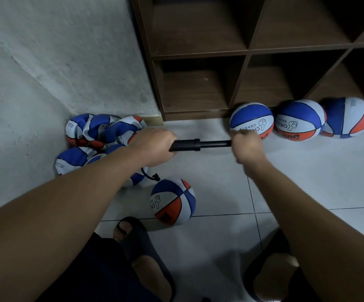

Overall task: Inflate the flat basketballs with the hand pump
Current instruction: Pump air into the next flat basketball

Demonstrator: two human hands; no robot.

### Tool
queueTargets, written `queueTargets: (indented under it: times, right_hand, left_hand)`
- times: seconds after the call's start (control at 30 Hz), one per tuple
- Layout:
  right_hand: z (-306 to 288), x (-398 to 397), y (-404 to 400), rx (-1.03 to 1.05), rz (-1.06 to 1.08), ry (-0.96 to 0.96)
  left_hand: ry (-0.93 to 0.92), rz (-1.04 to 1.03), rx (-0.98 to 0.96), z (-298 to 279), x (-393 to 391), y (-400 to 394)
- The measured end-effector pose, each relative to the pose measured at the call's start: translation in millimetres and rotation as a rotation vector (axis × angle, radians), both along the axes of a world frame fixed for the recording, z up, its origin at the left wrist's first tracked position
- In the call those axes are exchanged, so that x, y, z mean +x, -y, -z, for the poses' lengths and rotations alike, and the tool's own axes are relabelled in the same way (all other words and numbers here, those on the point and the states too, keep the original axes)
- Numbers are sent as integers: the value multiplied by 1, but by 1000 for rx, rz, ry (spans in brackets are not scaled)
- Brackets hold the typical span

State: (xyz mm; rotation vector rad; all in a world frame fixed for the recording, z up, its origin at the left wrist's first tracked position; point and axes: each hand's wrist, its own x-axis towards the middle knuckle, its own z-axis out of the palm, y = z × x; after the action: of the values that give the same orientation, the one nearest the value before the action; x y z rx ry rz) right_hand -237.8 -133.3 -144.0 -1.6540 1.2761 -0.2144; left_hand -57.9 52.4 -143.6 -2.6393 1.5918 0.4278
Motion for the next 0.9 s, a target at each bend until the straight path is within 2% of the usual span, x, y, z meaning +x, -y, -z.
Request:
queueTargets:
  times: [0.1, 0.17, 0.33, 0.5, 0.8, 0.9]
  right_hand:
    - [-1, -9, 20, 43, 108, 16]
    - [2, -8, 16, 2, 122, 26]
    - [9, 0, -22, -57, 36, 27]
    - [18, 5, -45, -15, -61, 56]
    - [12, 9, -40, 7, -127, 78]
    - [13, 0, -21, -60, -101, 60]
  left_hand:
    - [-11, -37, 16, 3, 12, -6]
    - [-14, -27, 14, 4, 4, -2]
    - [41, 18, 13, 3, -24, 9]
    - [68, 76, 15, -1, -37, 10]
    - [59, 97, -17, -5, -32, 12]
    - [55, 71, -9, -5, -18, 9]
